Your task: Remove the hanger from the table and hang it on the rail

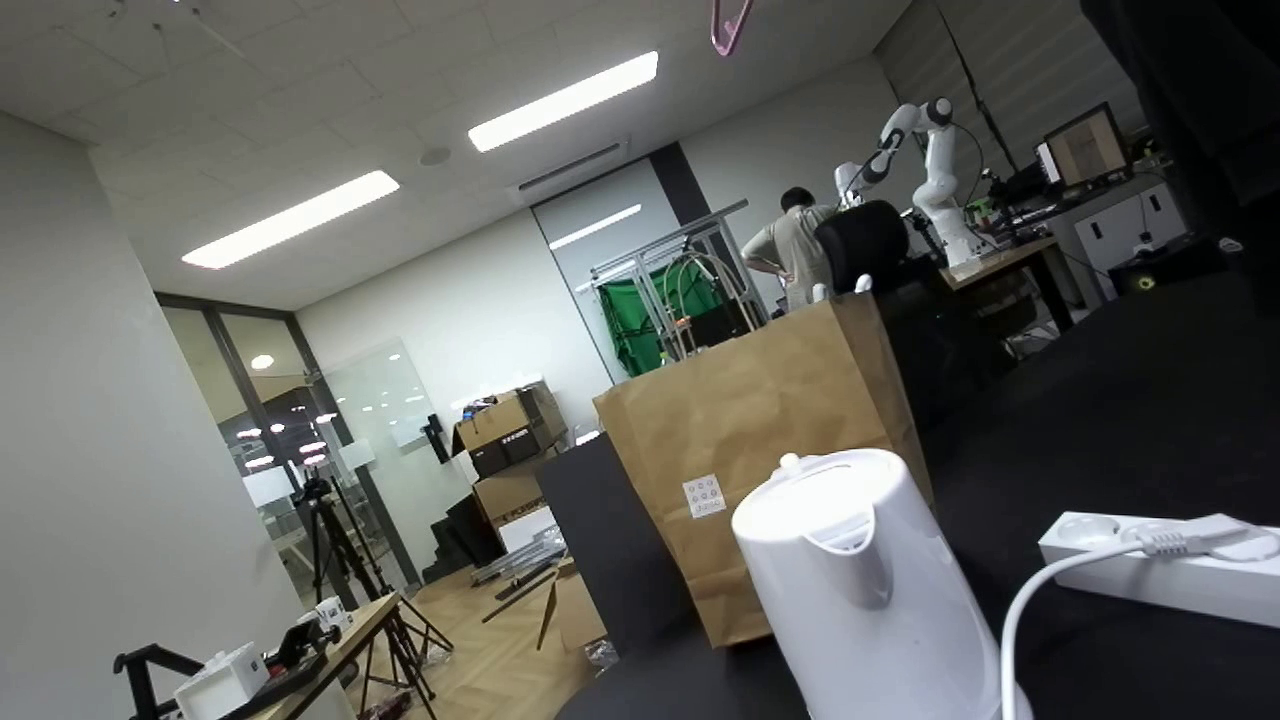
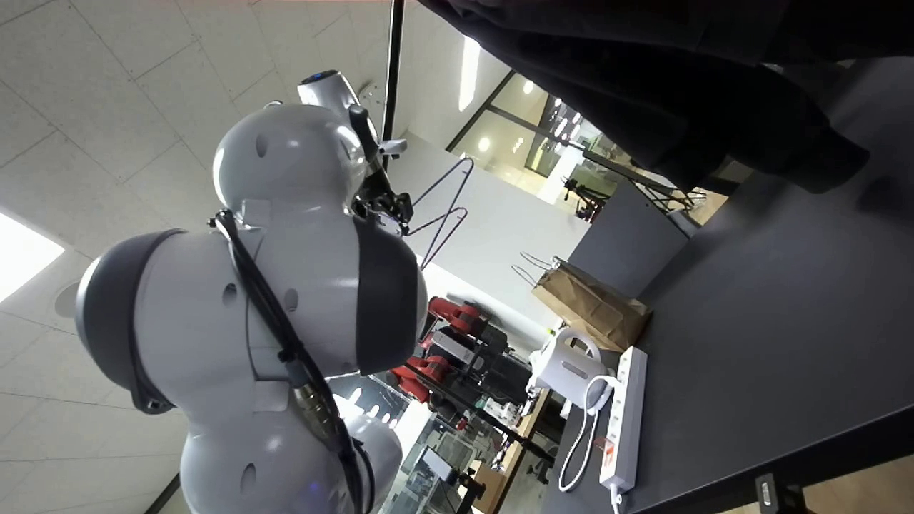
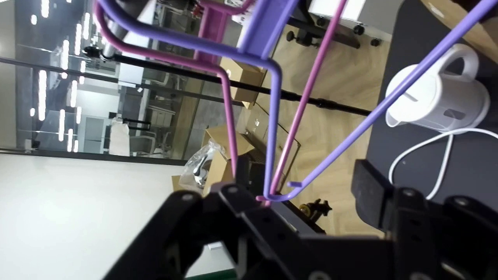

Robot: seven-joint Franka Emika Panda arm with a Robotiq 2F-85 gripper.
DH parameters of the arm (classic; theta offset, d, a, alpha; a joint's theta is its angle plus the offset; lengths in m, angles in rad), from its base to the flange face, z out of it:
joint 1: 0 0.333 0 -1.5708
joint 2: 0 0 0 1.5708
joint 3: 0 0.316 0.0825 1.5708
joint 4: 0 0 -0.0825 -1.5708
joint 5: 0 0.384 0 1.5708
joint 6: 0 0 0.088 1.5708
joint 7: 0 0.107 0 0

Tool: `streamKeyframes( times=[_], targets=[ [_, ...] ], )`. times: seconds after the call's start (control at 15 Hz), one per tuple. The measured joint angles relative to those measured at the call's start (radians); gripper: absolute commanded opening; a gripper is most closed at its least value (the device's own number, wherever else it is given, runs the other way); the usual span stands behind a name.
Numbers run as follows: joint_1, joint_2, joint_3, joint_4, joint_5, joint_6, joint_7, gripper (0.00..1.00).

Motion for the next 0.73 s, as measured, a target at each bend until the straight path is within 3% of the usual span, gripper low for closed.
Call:
streamKeyframes(
  times=[0.4, 0.73],
  targets=[
    [-0.175, 0.001, -0.045, 0.003, -0.067, -0.283, 0.000, 1.00],
    [-0.213, -0.001, -0.053, 0.005, -0.099, -0.390, 0.000, 1.00]
  ],
)
